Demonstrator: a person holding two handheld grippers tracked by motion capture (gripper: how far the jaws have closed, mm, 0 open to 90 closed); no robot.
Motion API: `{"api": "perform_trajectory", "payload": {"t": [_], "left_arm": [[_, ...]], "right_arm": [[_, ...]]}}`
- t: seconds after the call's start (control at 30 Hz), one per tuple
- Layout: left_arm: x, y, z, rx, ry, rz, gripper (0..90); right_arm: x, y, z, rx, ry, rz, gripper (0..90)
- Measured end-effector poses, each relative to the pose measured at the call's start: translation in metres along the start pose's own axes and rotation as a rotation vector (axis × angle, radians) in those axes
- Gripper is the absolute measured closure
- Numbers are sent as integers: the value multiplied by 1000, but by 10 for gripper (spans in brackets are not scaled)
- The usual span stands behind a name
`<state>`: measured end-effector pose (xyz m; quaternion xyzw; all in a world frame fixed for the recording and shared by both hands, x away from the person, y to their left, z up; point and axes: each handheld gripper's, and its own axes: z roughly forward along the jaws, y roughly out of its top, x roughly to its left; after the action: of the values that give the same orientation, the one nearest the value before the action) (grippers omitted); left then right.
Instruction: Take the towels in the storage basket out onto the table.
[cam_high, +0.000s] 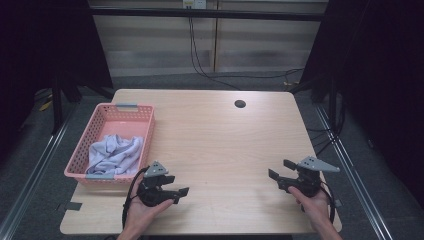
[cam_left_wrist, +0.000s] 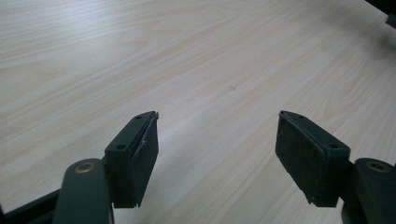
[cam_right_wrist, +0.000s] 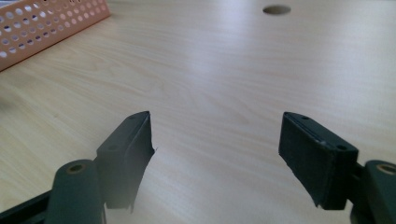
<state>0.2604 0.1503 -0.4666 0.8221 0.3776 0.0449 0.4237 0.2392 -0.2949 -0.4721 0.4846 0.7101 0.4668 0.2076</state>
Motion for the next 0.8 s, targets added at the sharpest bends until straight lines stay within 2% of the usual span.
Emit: {"api": "perform_trajectory", "payload": {"t": [0.03,0.07,0.13,0.2,0.23,0.3,0.37,0.43,0.47,0.6,0.67,0.7,0.77,0.8], "left_arm": [[0,0,0,0,0,0,314],[1,1,-1,-8,14,6,316],[2,1,-1,-8,19,5,314],[2,3,-1,-9,21,6,317],[2,3,-1,-5,20,7,325],[1,4,-3,-6,35,7,329],[0,7,-6,-11,54,6,333],[-4,12,-10,-16,68,27,337],[-5,16,-16,-16,92,39,338],[-3,22,-23,-20,90,40,328],[-1,26,-29,-16,112,59,327],[2,28,-32,-13,127,51,327],[7,31,-38,-27,129,25,322],[11,32,-42,-26,142,25,322]], "right_arm": [[0,0,0,0,0,0,255],[-1,1,-3,9,24,30,240],[-1,1,-4,17,12,33,234],[0,0,-5,53,31,22,233],[0,0,-6,60,27,17,232],[-1,-1,-8,71,54,18,246],[0,-1,-10,69,75,3,326],[4,0,-12,73,93,-18,313],[7,1,-12,70,101,-21,289],[10,0,-10,87,116,-28,273],[10,0,-9,93,126,-35,272],[10,0,-9,93,126,-35,272],[9,0,-9,89,128,-27,272],[9,0,-9,86,127,-29,273]]}}
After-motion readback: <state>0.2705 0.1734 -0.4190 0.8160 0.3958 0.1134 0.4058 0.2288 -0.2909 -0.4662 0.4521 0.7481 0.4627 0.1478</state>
